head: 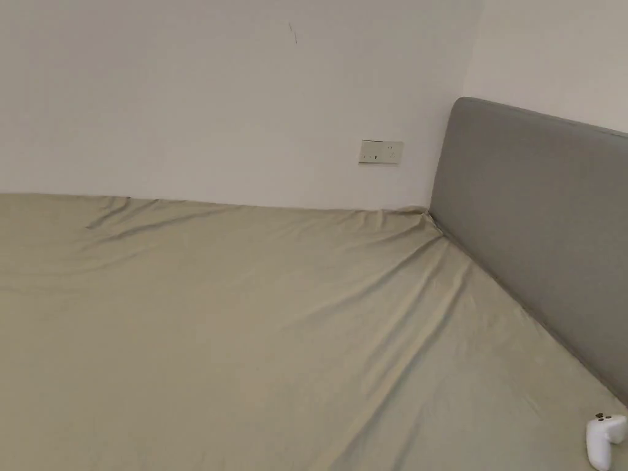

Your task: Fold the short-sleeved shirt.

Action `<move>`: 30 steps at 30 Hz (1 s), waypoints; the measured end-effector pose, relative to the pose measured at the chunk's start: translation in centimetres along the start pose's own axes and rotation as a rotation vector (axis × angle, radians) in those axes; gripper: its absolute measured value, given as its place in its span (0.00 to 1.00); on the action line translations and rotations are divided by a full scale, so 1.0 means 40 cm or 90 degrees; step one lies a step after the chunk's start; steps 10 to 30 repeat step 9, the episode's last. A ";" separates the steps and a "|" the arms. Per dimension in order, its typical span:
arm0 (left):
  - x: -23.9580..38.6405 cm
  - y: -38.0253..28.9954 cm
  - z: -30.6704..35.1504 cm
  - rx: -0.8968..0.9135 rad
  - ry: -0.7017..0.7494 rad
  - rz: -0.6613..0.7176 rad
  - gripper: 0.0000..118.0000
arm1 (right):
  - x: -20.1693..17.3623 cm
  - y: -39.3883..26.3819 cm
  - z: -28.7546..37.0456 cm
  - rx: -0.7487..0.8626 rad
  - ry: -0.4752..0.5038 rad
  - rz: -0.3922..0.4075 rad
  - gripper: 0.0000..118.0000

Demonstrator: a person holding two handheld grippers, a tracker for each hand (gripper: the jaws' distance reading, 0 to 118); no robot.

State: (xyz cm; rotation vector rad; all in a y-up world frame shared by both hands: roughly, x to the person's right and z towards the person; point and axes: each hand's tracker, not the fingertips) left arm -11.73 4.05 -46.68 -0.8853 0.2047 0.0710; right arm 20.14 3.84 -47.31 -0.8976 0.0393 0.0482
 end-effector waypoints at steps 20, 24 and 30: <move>-0.001 0.000 0.002 0.001 0.000 0.000 1.00 | 0.000 0.001 0.000 0.001 0.000 0.000 1.00; -0.001 0.000 0.002 0.001 0.000 0.000 1.00 | 0.000 0.001 0.000 0.001 0.000 0.000 1.00; -0.001 0.000 0.002 0.001 0.000 0.000 1.00 | 0.000 0.001 0.000 0.001 0.000 0.000 1.00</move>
